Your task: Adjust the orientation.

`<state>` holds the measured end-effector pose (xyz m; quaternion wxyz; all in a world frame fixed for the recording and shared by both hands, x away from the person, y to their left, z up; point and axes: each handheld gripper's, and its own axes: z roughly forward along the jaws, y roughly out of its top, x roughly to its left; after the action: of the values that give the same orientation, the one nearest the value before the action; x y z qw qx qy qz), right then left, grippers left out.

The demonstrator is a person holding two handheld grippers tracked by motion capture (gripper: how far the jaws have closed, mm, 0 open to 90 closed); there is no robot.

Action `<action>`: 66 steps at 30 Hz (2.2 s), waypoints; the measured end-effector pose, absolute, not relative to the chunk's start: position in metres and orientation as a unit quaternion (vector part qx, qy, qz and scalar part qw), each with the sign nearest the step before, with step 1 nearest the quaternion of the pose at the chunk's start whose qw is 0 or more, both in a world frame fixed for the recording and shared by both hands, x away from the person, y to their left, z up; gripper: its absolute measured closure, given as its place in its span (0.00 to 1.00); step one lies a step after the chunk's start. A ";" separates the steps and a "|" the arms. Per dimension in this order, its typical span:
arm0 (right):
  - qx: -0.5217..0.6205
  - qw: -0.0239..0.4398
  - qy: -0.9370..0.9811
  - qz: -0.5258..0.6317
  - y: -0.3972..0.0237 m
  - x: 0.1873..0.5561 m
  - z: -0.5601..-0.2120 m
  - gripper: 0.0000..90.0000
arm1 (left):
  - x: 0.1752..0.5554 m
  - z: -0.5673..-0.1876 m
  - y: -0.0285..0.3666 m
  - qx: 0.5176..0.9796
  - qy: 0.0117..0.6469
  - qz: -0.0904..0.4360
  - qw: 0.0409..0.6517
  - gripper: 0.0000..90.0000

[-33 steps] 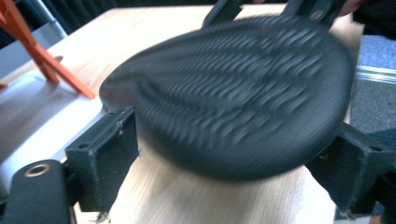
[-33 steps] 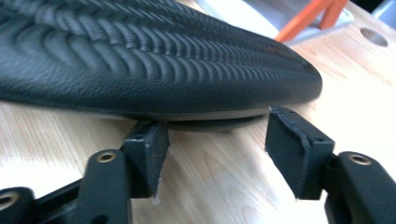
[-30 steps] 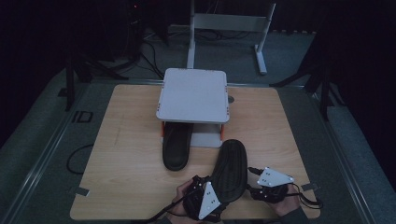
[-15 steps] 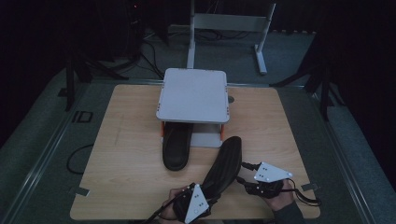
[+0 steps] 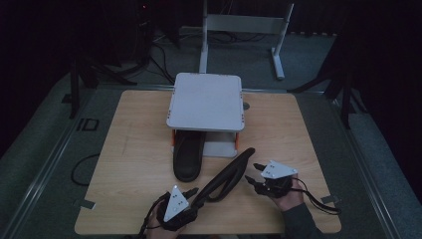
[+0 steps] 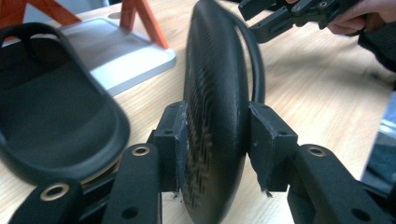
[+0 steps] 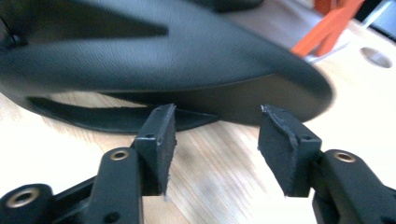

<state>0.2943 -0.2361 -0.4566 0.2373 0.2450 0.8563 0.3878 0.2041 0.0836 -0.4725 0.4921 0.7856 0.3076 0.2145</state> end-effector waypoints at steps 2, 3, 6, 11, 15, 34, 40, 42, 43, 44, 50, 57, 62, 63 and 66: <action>0.242 0.229 0.858 0.391 -0.231 0.298 -0.460 0.49 | 0.207 -0.474 0.084 0.785 0.315 0.213 0.489 0.67; 0.242 0.225 0.858 0.394 -0.229 0.299 -0.461 0.49 | 0.209 -0.474 0.085 0.785 0.318 0.212 0.488 0.69; 0.237 0.222 0.857 0.401 -0.223 0.299 -0.461 0.49 | 0.215 -0.473 0.088 0.782 0.325 0.212 0.487 0.73; 0.233 0.223 0.854 0.408 -0.221 0.301 -0.458 0.49 | 0.231 -0.472 0.094 0.780 0.329 0.189 0.498 0.80; 0.234 0.227 0.854 0.405 -0.222 0.301 -0.459 0.49 | 0.238 -0.473 0.093 0.781 0.324 0.165 0.508 0.80; 0.233 0.282 0.829 0.423 -0.255 0.286 -0.437 0.43 | 0.276 -0.470 0.074 0.810 0.300 0.225 0.450 0.69; 0.230 0.279 0.836 0.412 -0.247 0.291 -0.443 0.41 | 0.296 -0.468 0.055 0.813 0.286 0.197 0.468 0.72; 0.231 0.281 0.836 0.411 -0.247 0.292 -0.445 0.41 | 0.303 -0.467 0.045 0.815 0.276 0.192 0.472 0.74; 0.232 0.282 0.836 0.411 -0.247 0.292 -0.445 0.41 | 0.303 -0.467 0.045 0.815 0.276 0.192 0.472 0.73; 0.232 0.282 0.836 0.411 -0.247 0.292 -0.445 0.41 | 0.307 -0.467 0.039 0.816 0.277 0.199 0.467 0.73; 0.241 0.280 0.834 0.410 -0.255 0.293 -0.444 0.41 | 0.317 -0.469 0.031 0.813 0.293 0.223 0.450 0.60; 0.247 0.272 0.844 0.390 -0.258 0.295 -0.454 0.44 | 0.307 -0.455 0.050 0.794 0.307 0.236 0.468 0.53; 0.255 0.263 0.852 0.373 -0.260 0.298 -0.462 0.47 | 0.297 -0.459 0.067 0.795 0.321 0.242 0.454 0.52; 0.258 0.261 0.854 0.369 -0.260 0.299 -0.464 0.47 | 0.296 -0.461 0.071 0.795 0.326 0.242 0.452 0.52; 0.261 0.251 0.862 0.356 -0.262 0.300 -0.468 0.48 | 0.291 -0.468 0.085 0.793 0.341 0.246 0.441 0.51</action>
<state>0.2996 -0.2617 -0.4683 0.2508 0.2612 0.8616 0.3556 0.2909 0.0845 -0.4676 0.4406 0.7933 0.3408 0.2457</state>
